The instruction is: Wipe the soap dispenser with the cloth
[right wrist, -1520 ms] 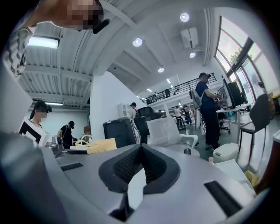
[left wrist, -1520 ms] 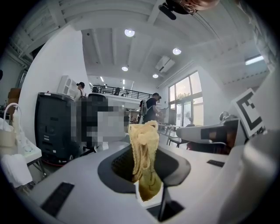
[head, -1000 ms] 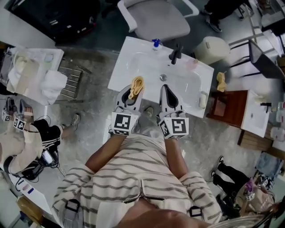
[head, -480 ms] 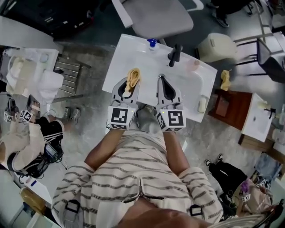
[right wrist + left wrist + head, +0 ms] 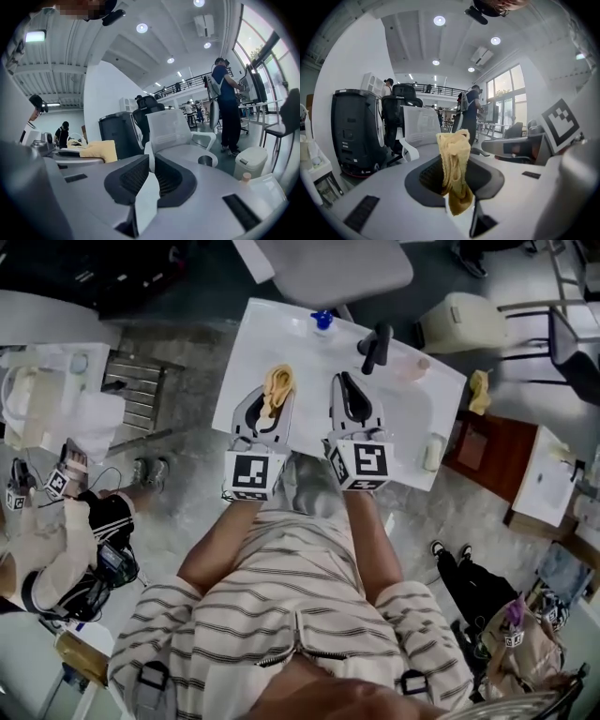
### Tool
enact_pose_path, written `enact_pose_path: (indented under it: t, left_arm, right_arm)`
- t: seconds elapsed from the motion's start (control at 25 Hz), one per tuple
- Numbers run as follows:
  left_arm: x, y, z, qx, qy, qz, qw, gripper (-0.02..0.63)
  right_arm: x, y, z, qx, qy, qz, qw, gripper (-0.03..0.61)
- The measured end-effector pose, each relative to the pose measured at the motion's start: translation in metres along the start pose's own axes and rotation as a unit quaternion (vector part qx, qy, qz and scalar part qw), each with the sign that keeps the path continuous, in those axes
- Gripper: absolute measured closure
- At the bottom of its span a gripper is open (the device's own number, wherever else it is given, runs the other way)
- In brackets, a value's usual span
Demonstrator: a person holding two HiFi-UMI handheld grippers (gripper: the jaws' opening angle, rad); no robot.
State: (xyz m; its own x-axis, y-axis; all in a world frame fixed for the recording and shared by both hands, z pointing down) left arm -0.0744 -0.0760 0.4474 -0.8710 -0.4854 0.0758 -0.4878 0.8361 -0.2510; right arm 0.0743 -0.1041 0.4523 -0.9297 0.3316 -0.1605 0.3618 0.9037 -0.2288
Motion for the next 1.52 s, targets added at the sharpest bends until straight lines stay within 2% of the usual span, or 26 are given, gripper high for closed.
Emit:
enact_pose_path:
  t: [0.2,0.36,0.76,0.92,1.08,1.52]
  left_arm:
    - [0.011,-0.012,-0.010,0.011,0.001,-0.015,0.9998,0.514]
    - [0.020,-0.020,-0.021,0.022,0.000,-0.022,0.9995,0.514]
    - [0.031,-0.035,-0.040,0.038,0.009,-0.044,0.9983,0.514]
    - [0.038,-0.040,-0.046,0.044,0.018,-0.045,0.9979,0.514]
    - [0.044,-0.044,-0.051,0.045,0.026,-0.043,0.9977,0.514]
    - [0.052,-0.051,-0.060,0.050,0.039,-0.044,0.9970,0.514]
  right_arm:
    - [-0.006,-0.029,-0.015,0.012,0.006,-0.007,1.000,0.499]
    - [-0.011,-0.052,-0.025,0.006,0.038,-0.006,0.999,0.475]
    - [-0.029,-0.107,-0.055,0.032,0.085,0.036,0.995,0.398]
    - [-0.032,-0.126,-0.064,0.045,0.089,0.051,0.994,0.386]
    - [-0.035,-0.145,-0.070,0.041,0.104,0.048,0.993,0.361]
    - [-0.040,-0.176,-0.086,0.056,0.138,0.056,0.987,0.373]
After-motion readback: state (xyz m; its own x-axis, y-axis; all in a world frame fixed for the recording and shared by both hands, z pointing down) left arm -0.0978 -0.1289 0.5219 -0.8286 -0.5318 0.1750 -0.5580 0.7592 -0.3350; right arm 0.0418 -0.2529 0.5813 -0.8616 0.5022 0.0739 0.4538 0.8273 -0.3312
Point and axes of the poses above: the fingertips, and each gripper's own axes: y backward along the fingers, x to its left, z out of its top, the point moved 6 cm from there along y, backward along the fingers, and after that the axes turned 6 degrees about -z, right-handed, at the moved point
